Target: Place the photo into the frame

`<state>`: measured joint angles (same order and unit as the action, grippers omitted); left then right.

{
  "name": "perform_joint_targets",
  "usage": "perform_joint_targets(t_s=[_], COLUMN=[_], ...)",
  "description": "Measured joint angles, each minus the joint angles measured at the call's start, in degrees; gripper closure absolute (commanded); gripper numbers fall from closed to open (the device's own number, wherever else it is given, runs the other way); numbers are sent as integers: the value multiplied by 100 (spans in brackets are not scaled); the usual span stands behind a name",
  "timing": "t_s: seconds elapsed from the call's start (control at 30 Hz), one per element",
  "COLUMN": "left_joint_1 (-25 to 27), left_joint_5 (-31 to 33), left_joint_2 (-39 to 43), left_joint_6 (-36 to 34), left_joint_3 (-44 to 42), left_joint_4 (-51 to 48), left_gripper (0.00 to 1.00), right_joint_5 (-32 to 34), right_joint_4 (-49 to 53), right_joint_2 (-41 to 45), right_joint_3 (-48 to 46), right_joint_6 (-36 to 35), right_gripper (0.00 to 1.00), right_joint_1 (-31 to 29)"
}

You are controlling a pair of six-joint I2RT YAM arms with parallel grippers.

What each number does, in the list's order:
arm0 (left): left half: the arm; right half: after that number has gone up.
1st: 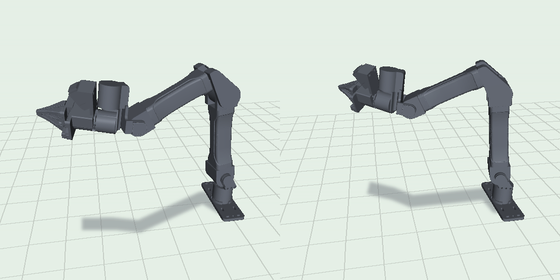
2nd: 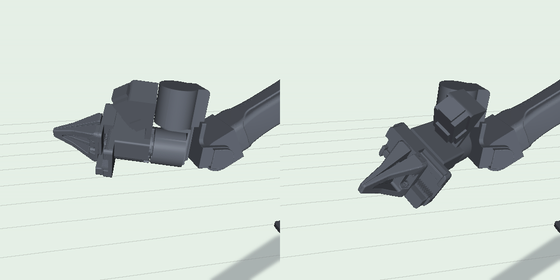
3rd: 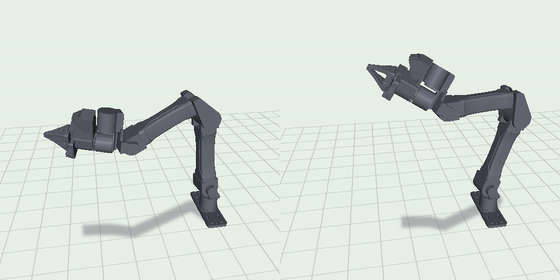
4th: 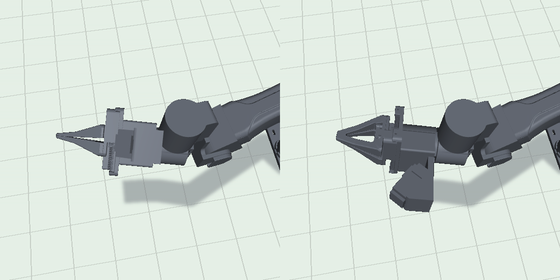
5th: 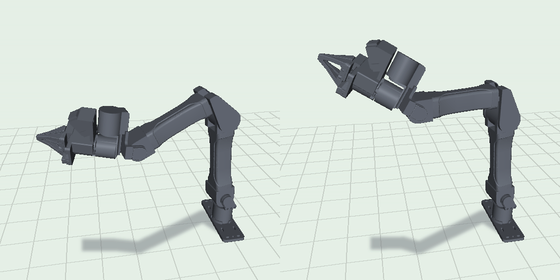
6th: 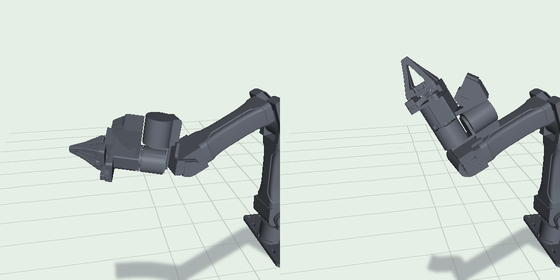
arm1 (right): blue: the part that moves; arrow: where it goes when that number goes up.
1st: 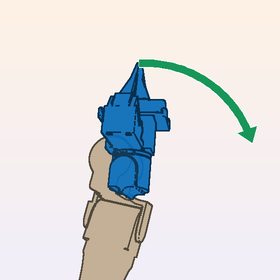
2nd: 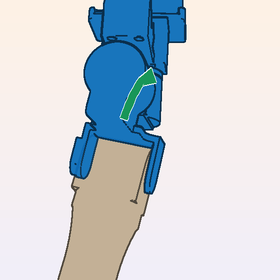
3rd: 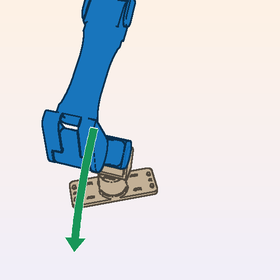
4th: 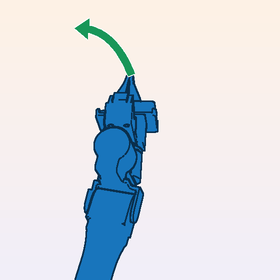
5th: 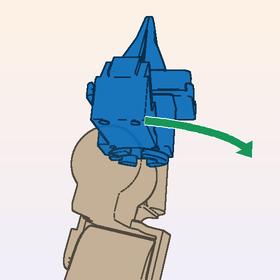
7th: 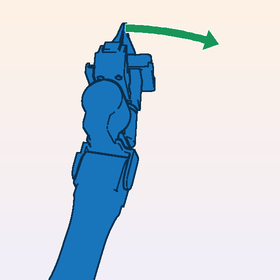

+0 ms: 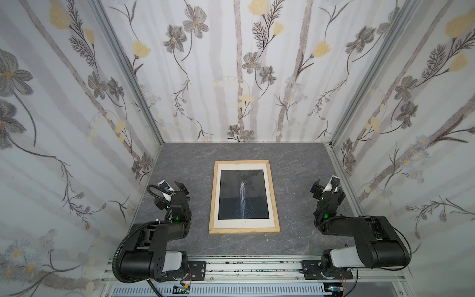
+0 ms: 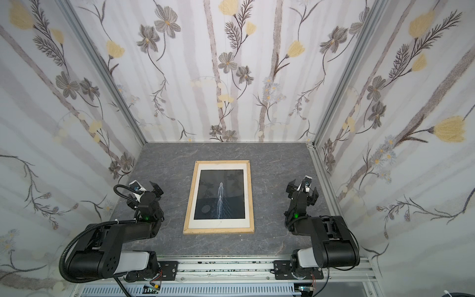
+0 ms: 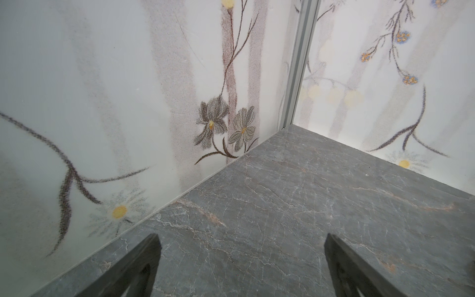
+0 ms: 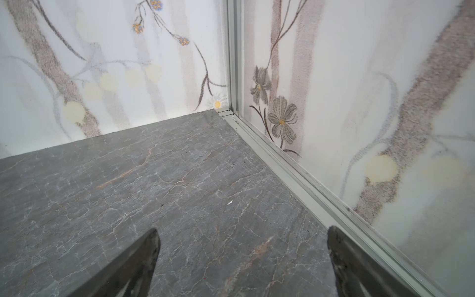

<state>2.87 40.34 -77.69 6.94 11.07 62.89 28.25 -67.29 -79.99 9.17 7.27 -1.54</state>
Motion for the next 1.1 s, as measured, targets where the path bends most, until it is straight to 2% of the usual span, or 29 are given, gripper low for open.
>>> perform_joint_targets(t_s=[0.13, 0.47, 0.57, 0.63, 0.73, 0.9, 1.03, 1.1], left_joint_1=[-35, -66, -96, -122, -138, -101, 131, 428], left_joint_5=[-190, -846, -994, -1145, -1416, -1805, -2210, -2258], left_joint_2=[59, 232, -638, -645, -669, -1045, -1423, -1604], left_joint_6=[57, 138, 254, 313, 317, 205, -103, -393], left_joint_3=[-127, -588, -1019, -962, -750, -1067, -1058, -929], left_joint_4=[243, 911, 1985, 1746, 2260, 2669, 2865, 2824], left_gripper=[0, 0, 0, 0, 0, 0, 0, 0], right_joint_5=[-476, -946, -1062, -1154, -1143, -1187, -1305, -1412], right_joint_4=[-393, -1032, -1314, -1532, -1851, -2240, -2391, -2516], right_joint_2=[59, 105, 13, -105, -170, -232, -262, -511], right_joint_3=[-284, -544, -654, -748, -876, -896, -896, -896], right_joint_6=[129, 184, 61, 15, 15, 17, -74, -238], right_gripper=[0, 0, 0, 0, 0, 0, 0, 0], right_joint_1=[116, 157, 55, 37, 44, 92, 26, -153])
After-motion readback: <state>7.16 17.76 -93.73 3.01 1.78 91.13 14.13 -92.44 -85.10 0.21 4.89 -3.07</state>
